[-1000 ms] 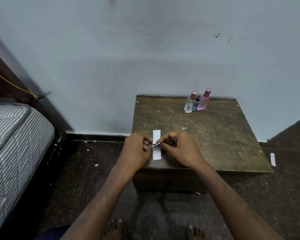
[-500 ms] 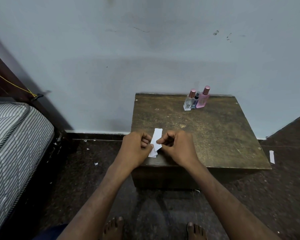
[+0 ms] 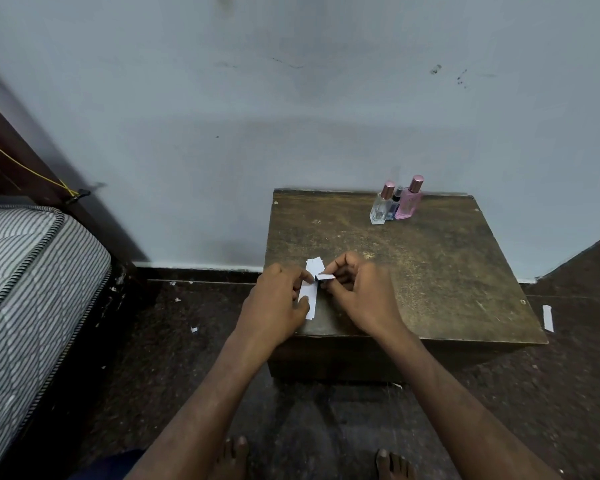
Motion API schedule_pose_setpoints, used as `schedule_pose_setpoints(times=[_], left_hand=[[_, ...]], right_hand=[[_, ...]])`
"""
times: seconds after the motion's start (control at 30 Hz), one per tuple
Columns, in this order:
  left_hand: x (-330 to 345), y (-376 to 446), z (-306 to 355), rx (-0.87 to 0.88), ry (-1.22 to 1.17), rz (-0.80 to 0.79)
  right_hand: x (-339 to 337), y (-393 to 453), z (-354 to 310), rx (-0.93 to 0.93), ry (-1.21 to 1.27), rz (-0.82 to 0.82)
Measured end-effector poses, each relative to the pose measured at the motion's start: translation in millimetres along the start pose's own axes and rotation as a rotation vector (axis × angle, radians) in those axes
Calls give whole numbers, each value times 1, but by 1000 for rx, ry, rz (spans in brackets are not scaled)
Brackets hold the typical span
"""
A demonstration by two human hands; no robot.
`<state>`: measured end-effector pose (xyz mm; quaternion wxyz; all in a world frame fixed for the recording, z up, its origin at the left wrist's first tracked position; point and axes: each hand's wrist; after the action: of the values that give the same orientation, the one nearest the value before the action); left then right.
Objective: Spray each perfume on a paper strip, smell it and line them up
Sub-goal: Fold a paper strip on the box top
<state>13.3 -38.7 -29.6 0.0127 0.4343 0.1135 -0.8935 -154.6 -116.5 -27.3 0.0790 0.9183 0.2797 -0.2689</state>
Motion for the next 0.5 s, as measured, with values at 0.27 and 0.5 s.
schedule_pose_setpoints(times=[0.27,0.5], left_hand=[[1,1,4,-4,155,5],[1,7,-5,18,106,-7]], right_hand=[[-1,7,-5,-60,-130,17],[-58,16,11,97,61,493]])
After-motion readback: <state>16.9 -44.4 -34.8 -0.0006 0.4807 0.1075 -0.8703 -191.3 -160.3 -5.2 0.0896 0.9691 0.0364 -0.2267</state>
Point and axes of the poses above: each hand's wrist, its own y-axis towards the middle knuckle, its own x-axis out of the palm, z = x × y, and after that the axes turned 12 degrees about -z, right-handed
